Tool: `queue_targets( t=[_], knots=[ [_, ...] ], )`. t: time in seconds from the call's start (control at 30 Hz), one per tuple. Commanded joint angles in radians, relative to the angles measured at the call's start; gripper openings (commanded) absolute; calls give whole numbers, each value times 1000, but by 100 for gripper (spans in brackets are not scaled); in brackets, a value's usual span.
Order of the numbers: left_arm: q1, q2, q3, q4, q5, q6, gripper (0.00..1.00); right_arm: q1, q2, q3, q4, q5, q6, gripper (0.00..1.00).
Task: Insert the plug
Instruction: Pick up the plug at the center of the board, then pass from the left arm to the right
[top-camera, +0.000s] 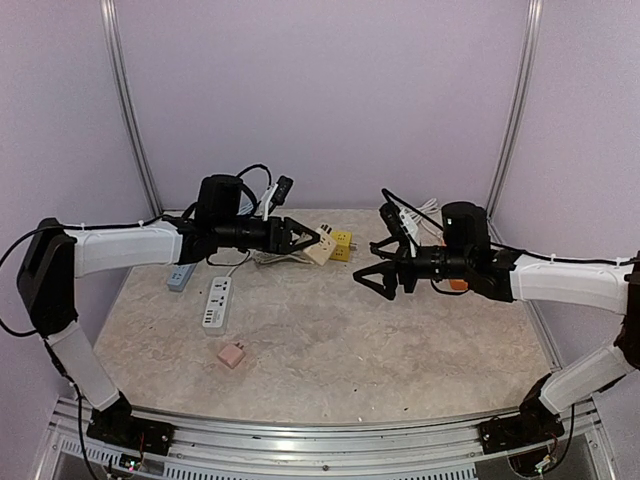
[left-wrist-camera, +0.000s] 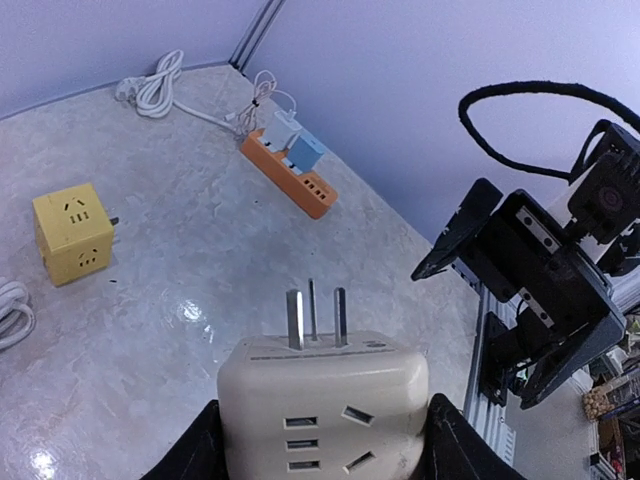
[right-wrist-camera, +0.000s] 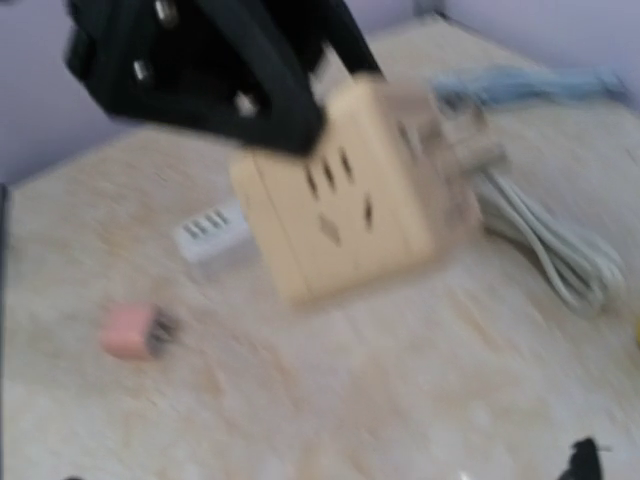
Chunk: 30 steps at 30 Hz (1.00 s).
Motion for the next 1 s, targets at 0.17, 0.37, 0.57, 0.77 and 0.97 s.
queue_targets(
  t=[0.17,0.37,0.57,0.77,0.97],
  knots=[
    [-59,-128,-93,248,176,-20,24,-5,43,-3,224,-232,50,100],
    [-103,-176,-114,268,220,43,26,-2,61,18,276,-308,90,100],
    [-120,-195,-125,270,217,81,27,8,76,40,303,-352,153,98],
    [-135,-190,-120,269,196,100,27,23,84,50,365,-397,230,97],
    [-136,-191,-125,303,176,100,27,43,119,70,387,-429,274,97]
  ],
)
